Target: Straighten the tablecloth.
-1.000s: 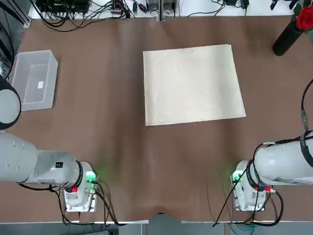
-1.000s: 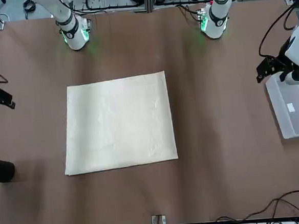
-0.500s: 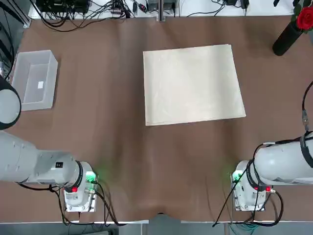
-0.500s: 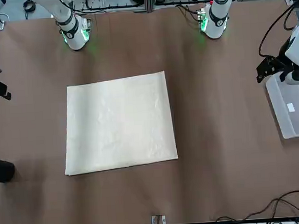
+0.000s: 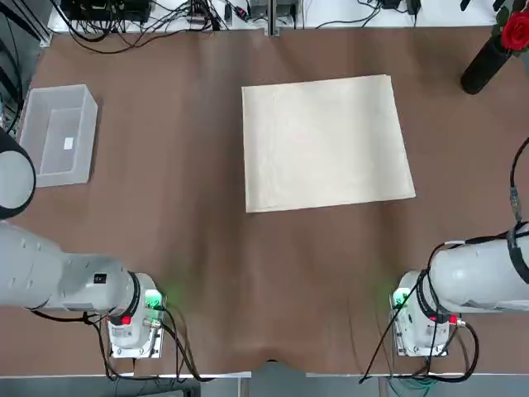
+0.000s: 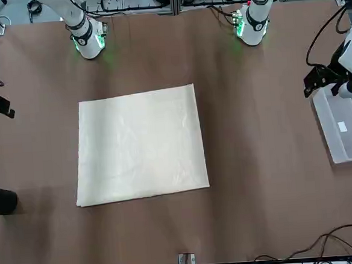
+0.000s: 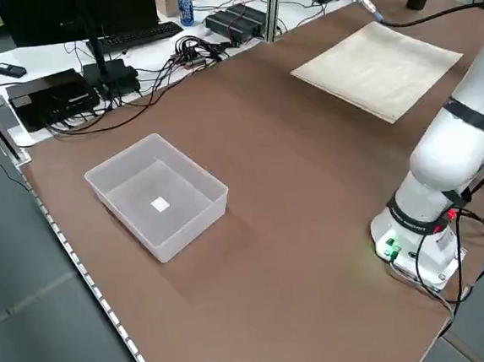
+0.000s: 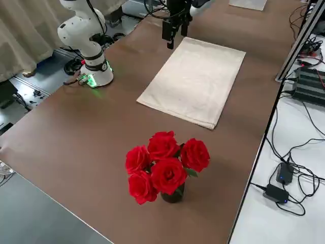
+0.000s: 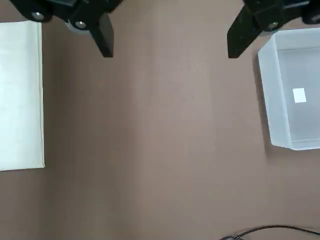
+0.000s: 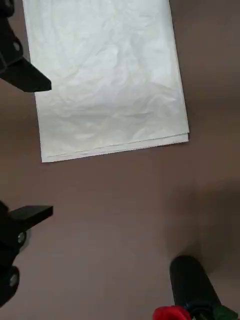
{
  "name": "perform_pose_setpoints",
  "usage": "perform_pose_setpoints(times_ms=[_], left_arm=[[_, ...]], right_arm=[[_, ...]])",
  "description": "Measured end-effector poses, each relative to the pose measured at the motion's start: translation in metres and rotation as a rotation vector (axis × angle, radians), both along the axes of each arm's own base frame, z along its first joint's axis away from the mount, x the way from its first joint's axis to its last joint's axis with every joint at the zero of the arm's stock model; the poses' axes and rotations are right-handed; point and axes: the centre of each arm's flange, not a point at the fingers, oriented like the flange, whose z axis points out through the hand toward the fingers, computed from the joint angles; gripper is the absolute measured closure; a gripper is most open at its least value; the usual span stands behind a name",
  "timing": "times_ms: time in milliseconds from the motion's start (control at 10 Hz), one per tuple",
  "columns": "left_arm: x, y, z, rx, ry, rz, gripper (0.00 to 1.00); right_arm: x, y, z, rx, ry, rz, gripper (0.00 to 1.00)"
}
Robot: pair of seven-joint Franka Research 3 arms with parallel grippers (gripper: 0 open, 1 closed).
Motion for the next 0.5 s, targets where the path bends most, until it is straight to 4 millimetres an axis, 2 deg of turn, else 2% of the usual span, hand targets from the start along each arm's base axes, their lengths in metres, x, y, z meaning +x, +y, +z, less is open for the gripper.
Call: perform_pose_setpoints(times_ms=[500], left_arm=[[0.0002,0.0,0.004,-0.001,-0.008,0.0,0.0]], right_arm=[[0.0001,0.001,-0.0001,0.0,0.0,0.001,0.0]])
